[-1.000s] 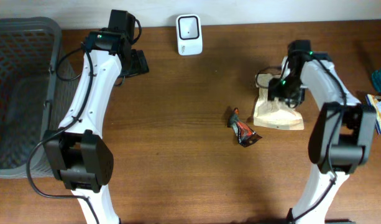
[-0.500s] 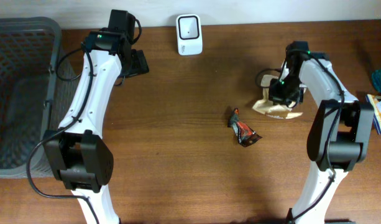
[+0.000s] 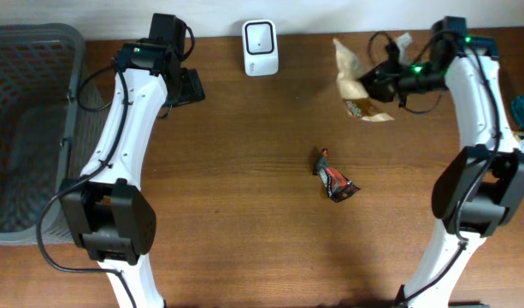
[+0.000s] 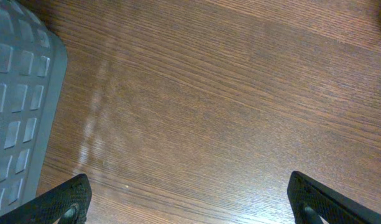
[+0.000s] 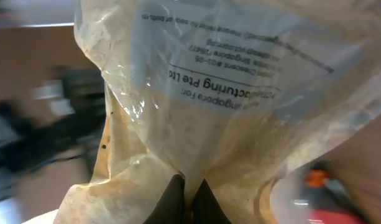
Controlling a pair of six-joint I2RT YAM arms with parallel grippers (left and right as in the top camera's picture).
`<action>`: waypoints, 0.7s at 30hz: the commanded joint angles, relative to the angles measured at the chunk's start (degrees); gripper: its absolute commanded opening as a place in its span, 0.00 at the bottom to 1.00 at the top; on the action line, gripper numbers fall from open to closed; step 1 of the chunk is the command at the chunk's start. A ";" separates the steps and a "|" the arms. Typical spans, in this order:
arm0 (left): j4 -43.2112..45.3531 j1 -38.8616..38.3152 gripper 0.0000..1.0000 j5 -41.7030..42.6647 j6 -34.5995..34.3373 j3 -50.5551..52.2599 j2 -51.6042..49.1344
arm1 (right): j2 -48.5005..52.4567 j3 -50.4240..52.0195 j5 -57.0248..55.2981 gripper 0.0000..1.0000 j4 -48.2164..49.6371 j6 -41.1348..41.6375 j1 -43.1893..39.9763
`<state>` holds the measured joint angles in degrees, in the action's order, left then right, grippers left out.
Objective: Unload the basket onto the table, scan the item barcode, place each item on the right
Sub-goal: 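Carry the paper bag left and hold it before the white scanner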
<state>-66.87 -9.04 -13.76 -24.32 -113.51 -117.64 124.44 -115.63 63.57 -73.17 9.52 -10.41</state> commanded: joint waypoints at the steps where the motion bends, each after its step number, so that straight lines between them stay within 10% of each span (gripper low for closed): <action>1: -0.07 -0.28 0.99 -0.20 -0.72 0.02 -0.90 | -0.59 -1.05 16.70 0.04 -2.69 -3.76 0.20; 21: -0.09 -0.28 0.99 -0.20 -0.72 0.02 -0.90 | -0.59 -1.05 24.55 0.04 -6.32 -12.76 18.25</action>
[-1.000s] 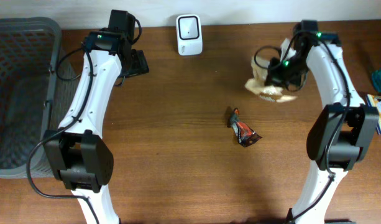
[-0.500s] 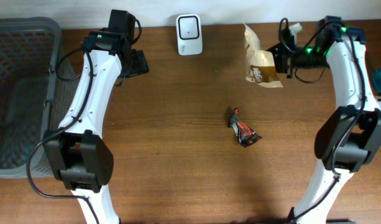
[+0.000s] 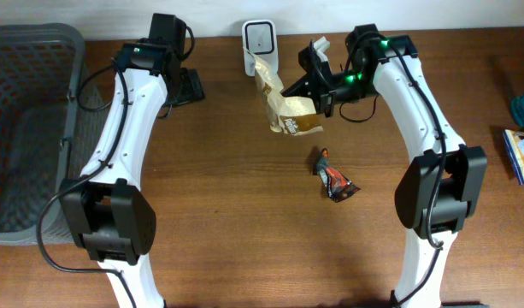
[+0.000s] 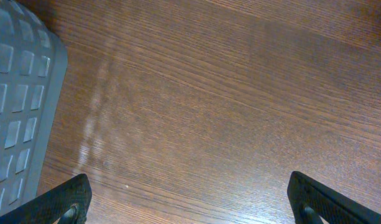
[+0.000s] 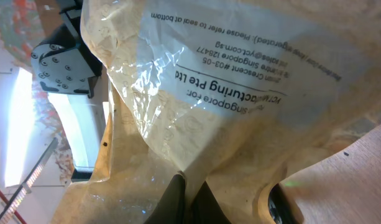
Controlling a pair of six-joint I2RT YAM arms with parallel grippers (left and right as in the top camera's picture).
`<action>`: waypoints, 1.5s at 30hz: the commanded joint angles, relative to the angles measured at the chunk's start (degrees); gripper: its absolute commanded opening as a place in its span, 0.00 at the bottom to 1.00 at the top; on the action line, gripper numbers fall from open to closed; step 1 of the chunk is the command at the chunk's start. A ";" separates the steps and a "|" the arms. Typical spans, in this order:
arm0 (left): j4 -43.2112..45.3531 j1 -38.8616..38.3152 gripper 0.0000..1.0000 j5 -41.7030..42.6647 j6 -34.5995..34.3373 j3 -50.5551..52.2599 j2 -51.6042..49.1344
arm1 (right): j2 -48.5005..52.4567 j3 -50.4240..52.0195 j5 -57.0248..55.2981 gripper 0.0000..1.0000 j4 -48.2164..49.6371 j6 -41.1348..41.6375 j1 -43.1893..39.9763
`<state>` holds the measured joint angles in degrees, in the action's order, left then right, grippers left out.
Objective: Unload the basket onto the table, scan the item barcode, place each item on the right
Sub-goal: 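Carry the paper bag left and hold it before the white scanner, then carry the paper bag to the far right edge and release it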
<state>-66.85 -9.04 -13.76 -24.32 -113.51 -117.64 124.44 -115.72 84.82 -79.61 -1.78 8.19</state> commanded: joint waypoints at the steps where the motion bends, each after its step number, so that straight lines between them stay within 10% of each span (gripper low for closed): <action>1: -0.09 -0.35 0.99 -0.20 -0.72 0.02 -0.92 | -0.59 -0.96 3.30 0.04 0.24 -1.46 -0.39; 9: -0.09 -0.28 0.99 -0.20 -0.72 0.02 -0.90 | -0.59 -0.98 0.20 0.04 5.75 1.40 -0.72; 15: -0.09 -0.31 0.99 -0.22 -0.72 0.02 -0.90 | -0.61 -0.98 -46.34 0.04 24.17 26.67 -0.57; 21: -0.09 -0.28 0.99 -0.20 -0.72 0.02 -0.90 | -0.50 -0.98 -72.63 0.04 37.75 26.88 2.10; 31: -0.09 -0.28 0.99 -0.20 -0.72 0.02 -0.90 | 7.56 -0.96 -77.53 0.04 63.28 18.21 11.43; 45: -0.09 -0.28 0.99 -0.20 -0.72 0.02 -0.90 | 11.10 -0.96 -78.25 0.04 64.04 14.03 12.90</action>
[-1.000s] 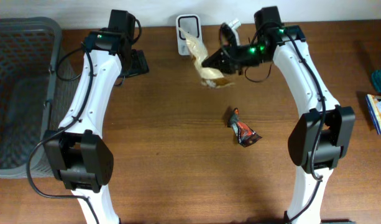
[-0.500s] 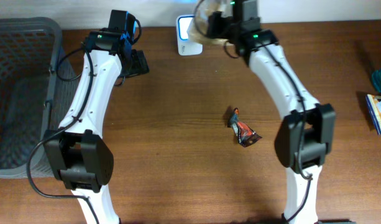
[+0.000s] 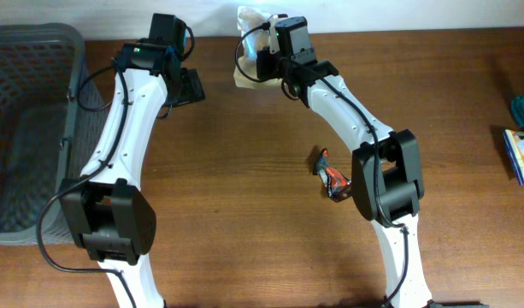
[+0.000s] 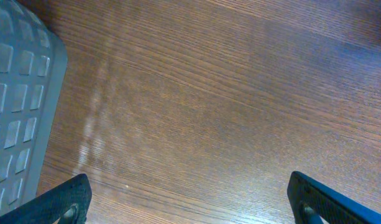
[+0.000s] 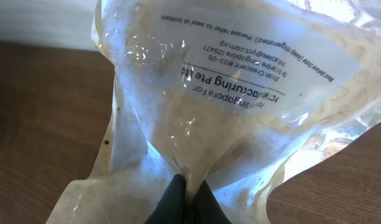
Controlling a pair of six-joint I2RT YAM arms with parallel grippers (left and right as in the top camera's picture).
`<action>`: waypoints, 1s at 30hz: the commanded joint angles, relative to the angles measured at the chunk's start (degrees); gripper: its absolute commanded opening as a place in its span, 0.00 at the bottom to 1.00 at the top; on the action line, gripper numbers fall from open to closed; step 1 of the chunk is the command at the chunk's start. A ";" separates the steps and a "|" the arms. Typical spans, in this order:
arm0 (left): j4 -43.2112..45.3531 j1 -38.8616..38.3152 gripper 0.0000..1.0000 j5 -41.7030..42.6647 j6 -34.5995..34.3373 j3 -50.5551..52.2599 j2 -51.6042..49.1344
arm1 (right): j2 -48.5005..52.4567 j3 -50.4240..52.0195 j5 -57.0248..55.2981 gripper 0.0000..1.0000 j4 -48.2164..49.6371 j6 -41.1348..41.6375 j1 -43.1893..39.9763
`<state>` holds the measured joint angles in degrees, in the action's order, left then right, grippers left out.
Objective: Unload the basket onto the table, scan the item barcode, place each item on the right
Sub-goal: 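Carry the paper bag to the far right edge and release it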
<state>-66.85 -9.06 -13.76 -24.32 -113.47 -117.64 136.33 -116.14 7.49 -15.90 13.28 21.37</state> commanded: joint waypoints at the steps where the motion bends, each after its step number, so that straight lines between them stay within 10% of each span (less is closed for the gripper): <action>1: -0.09 -0.26 0.99 -0.20 -0.72 -0.02 -0.90 | -0.79 -0.55 -0.94 0.04 0.57 -1.03 -0.28; 11: -0.09 -0.26 0.99 -0.20 -0.72 -0.02 -0.90 | -4.22 -4.15 -3.06 0.04 -5.53 6.80 -4.15; 24: -0.09 -0.26 0.99 -0.20 -0.72 -0.02 -0.90 | -14.10 -6.51 -7.76 0.04 -56.39 8.70 -25.46; 30: -0.11 -0.31 0.99 -0.22 -0.72 -0.02 -0.90 | -14.03 -2.23 -12.09 0.04 -59.93 8.68 -39.74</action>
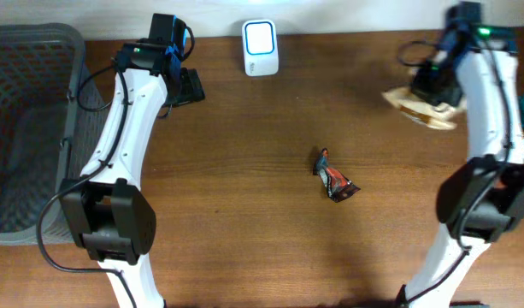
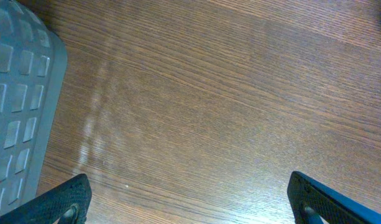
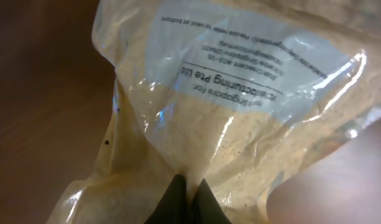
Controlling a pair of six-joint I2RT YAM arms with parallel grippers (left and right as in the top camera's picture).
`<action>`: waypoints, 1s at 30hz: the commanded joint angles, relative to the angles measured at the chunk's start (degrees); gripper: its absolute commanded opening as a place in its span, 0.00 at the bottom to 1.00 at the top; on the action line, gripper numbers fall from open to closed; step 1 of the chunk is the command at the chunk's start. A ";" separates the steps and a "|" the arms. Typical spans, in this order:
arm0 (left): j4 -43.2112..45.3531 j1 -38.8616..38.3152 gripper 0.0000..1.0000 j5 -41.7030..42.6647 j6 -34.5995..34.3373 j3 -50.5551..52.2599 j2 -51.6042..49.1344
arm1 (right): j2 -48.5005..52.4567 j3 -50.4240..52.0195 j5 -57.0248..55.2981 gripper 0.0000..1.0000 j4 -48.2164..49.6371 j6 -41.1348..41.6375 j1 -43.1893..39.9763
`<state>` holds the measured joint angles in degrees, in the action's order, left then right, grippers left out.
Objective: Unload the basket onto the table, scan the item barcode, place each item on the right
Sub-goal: 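Carry the paper bag to the far right edge and release it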
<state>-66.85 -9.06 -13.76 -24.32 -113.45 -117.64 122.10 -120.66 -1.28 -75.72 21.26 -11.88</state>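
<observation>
A clear bag of beige powder (image 1: 420, 107) with a white printed label (image 3: 240, 81) hangs at the table's far right, pinched in my right gripper (image 3: 187, 186), which is shut on a fold of its film. No barcode shows on the label side facing the right wrist view. The white barcode scanner (image 1: 261, 36) stands at the back centre, its window lit blue. My left gripper (image 2: 190, 202) hovers open over bare wood at the back left, its fingertips (image 2: 69, 199) spread wide, holding nothing.
A grey mesh basket (image 1: 26, 128) fills the far left, its corner (image 2: 19, 106) in the left wrist view. A small dark snack wrapper (image 1: 333, 178) lies mid-table. A teal item and a printed packet sit at the right edge.
My right arm has gone from the scanner at the back centre to the far right of the table, the bag still in its gripper. The left arm has not moved.
My right gripper held the bag at the back right. Then it was nearer the scanner, with the bag hanging just right of it. Then the bag was right over the scanner. Now it is back at the far right. The left arm stayed still throughout.
</observation>
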 commanded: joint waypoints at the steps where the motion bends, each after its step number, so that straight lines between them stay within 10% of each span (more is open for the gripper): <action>1: -0.09 -0.31 0.99 -0.20 -0.72 -0.04 -0.90 | 0.24 3.06 -3.30 0.04 0.68 0.70 -8.09; 19: -0.09 -0.31 0.99 -0.20 -0.72 -0.04 -0.90 | 6.67 11.93 -13.11 0.05 23.76 0.48 -15.06; 22: -0.09 -0.31 0.99 -0.20 -0.72 -0.04 -0.90 | 6.91 11.91 -11.34 0.41 24.30 0.31 -15.15; 30: -0.11 -0.31 0.99 -0.22 -0.72 -0.04 -0.90 | 3.93 7.78 -0.81 0.56 17.53 0.26 -15.08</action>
<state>-66.85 -9.06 -13.76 -24.32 -113.45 -117.64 128.77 -109.16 -8.54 -55.99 21.04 -26.72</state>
